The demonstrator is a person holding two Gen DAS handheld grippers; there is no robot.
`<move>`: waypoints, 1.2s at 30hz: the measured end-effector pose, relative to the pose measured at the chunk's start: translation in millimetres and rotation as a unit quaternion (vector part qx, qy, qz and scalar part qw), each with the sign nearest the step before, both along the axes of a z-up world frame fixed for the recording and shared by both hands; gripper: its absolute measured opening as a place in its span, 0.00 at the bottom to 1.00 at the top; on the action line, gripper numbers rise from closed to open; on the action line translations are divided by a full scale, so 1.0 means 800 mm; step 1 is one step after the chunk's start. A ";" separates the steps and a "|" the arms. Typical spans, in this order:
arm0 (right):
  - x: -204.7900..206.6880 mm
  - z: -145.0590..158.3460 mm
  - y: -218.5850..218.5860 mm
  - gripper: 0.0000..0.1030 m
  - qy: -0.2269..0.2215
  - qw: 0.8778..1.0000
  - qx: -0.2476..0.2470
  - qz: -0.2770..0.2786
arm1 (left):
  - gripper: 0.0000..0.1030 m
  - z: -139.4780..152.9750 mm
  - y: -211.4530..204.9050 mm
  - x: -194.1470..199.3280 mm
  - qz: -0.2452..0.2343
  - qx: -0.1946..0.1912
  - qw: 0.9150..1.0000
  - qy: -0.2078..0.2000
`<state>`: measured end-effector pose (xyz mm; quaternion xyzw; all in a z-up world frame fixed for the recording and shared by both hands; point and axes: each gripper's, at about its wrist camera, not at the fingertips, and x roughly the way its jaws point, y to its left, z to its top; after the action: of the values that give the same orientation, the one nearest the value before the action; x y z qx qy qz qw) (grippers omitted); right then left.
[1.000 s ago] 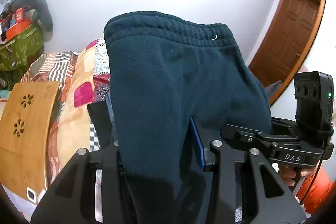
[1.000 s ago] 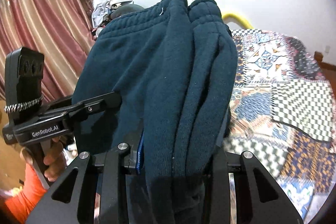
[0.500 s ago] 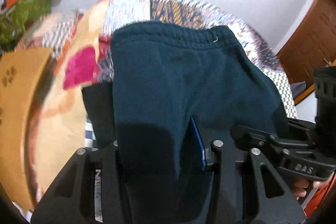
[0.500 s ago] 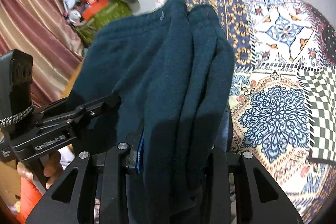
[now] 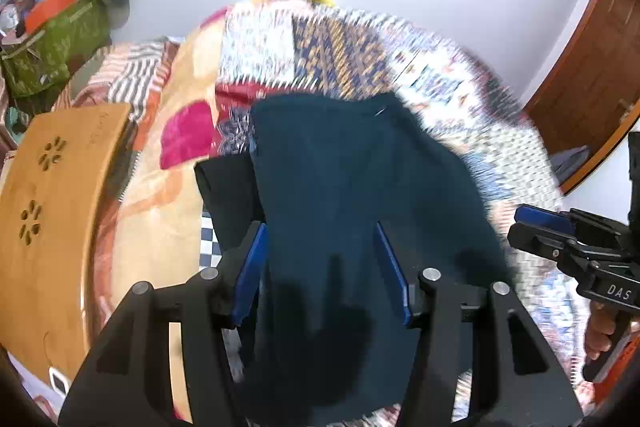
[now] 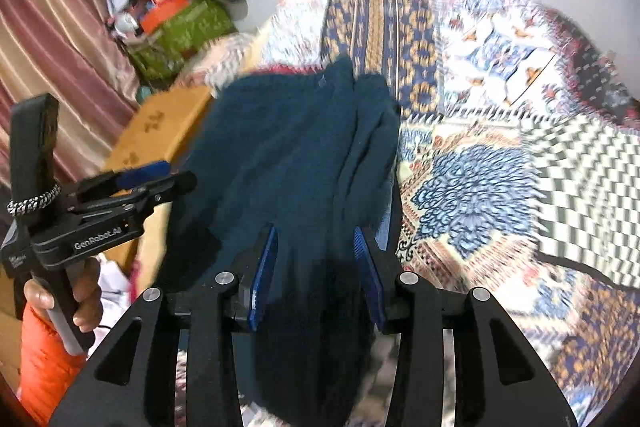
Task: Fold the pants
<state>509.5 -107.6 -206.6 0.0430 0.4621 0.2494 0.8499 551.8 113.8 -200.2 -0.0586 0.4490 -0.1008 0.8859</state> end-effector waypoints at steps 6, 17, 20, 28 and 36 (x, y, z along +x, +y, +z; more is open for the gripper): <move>-0.088 0.108 -0.027 0.36 -0.101 0.994 0.040 -0.004 | 0.52 0.113 -0.022 -0.103 -0.001 0.026 0.995 -0.092; -0.292 0.241 -0.029 0.36 -0.276 0.959 0.055 -0.012 | 0.52 0.265 -0.066 -0.341 0.015 0.034 0.967 -0.251; -0.338 0.249 -0.031 0.36 -0.309 0.949 0.053 -0.023 | 0.52 0.287 -0.076 -0.404 0.026 0.038 0.954 -0.297; -0.423 0.250 -0.041 0.47 -0.354 0.932 0.064 -0.048 | 0.71 0.294 -0.089 -0.509 0.039 0.044 0.933 -0.356; -0.440 0.248 -0.049 0.93 -0.361 0.927 0.058 -0.080 | 1.00 0.290 -0.088 -0.549 0.054 0.047 0.926 -0.370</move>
<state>157.8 -146.7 -8.2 0.0362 0.1035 0.2059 0.9724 112.4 43.8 32.0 0.0003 0.0897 -0.0464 0.9949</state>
